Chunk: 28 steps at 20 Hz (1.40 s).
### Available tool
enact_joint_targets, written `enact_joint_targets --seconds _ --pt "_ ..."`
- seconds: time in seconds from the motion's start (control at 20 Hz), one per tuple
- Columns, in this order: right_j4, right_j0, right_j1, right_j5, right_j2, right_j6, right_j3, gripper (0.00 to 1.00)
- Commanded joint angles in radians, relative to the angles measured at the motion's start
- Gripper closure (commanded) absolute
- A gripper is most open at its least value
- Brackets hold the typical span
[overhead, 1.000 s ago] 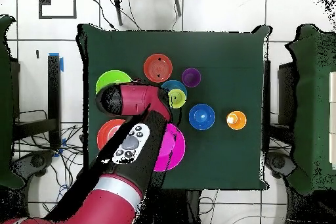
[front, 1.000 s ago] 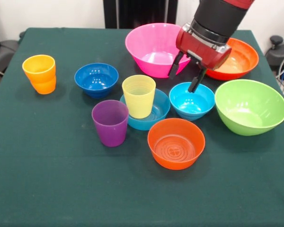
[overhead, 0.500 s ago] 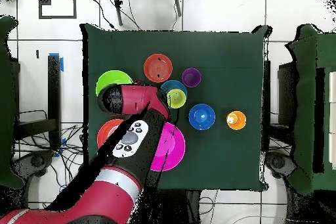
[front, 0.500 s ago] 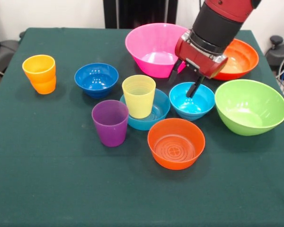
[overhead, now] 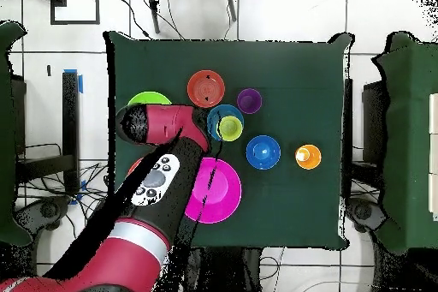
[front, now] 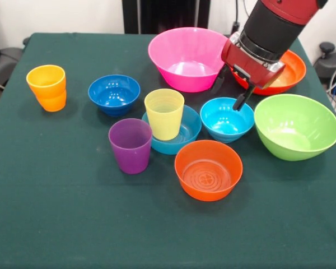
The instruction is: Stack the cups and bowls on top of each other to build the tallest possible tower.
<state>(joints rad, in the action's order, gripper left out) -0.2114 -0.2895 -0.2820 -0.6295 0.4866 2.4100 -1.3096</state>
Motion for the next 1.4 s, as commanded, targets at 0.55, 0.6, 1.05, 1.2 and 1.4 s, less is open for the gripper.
enact_joint_targets --seconds 0.55,0.6,1.05,1.2,1.4 --pt "-0.028 0.011 0.002 -0.048 -0.070 0.144 0.020 0.00" --pt "-0.027 0.015 0.004 -0.057 -0.071 0.138 0.027 0.00" --pt "-0.057 0.007 0.111 -0.053 -0.058 0.191 0.139 0.00" --pt "-0.066 0.004 0.141 -0.065 -0.047 0.205 0.179 0.00" --pt "-0.081 -0.002 0.172 -0.069 -0.033 0.222 0.213 0.00"
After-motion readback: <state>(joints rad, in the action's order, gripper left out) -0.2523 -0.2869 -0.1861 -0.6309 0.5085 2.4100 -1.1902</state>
